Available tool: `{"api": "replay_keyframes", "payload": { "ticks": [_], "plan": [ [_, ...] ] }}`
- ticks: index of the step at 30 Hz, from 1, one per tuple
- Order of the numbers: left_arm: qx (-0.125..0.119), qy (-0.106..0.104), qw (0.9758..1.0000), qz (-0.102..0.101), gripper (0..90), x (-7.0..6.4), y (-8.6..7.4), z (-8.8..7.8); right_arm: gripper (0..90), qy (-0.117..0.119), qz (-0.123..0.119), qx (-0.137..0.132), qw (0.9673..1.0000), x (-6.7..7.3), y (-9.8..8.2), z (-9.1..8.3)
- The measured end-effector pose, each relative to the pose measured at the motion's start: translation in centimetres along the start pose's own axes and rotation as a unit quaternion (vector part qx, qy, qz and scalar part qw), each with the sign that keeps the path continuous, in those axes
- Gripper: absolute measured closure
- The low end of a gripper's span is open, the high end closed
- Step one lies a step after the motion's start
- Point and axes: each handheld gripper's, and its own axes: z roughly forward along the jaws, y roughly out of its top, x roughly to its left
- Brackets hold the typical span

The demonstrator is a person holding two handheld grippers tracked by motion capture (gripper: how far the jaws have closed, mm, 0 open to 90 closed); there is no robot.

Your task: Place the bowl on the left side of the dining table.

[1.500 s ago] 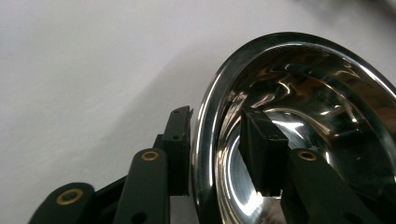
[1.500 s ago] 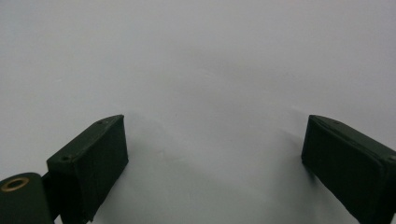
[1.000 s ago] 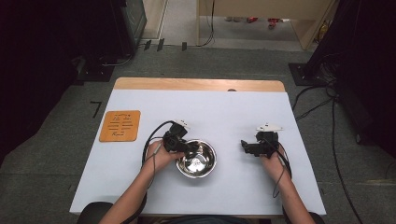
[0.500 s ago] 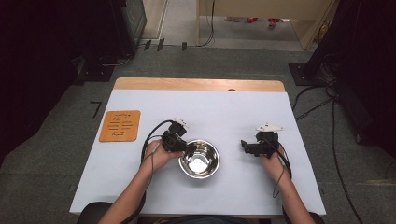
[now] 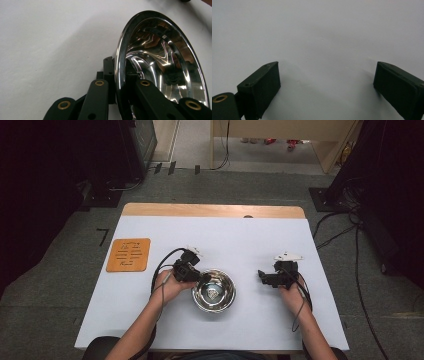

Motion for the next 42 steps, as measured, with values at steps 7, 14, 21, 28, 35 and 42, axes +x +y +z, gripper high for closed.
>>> {"api": "replay_keyframes", "payload": {
  "ticks": [7,14,21,28,35,42],
  "plan": [
    [-0.019,-0.006,0.9997,-0.016,86.4,0.1,0.1,-0.6,6.7,0.0,0.0,0.0,1.0,0.0,0.0,0.0],
    [-0.017,-0.006,0.9996,-0.021,86.5,0.4,0.2,-1.1,6.6,0.0,0.0,0.0,1.0,0.0,0.0,0.0],
    [-0.016,-0.006,0.9994,-0.029,86.6,0.7,0.2,-1.6,6.7,0.0,0.0,0.0,1.0,0.0,0.0,0.0],
    [-0.022,-0.007,0.9992,-0.034,86.7,1.0,0.2,-2.1,6.6,-0.001,0.0,0.0,1.0,0.0,0.0,0.0],
    [-0.023,-0.007,0.9991,-0.036,86.6,1.2,0.2,-2.5,6.6,-0.001,0.0,0.001,1.0,0.0,0.0,0.0],
    [-0.026,0.0,0.9988,-0.041,86.6,1.4,0.1,-3.0,6.6,-0.002,0.0,0.001,1.0,0.0,0.0,0.0]
  ]
}}
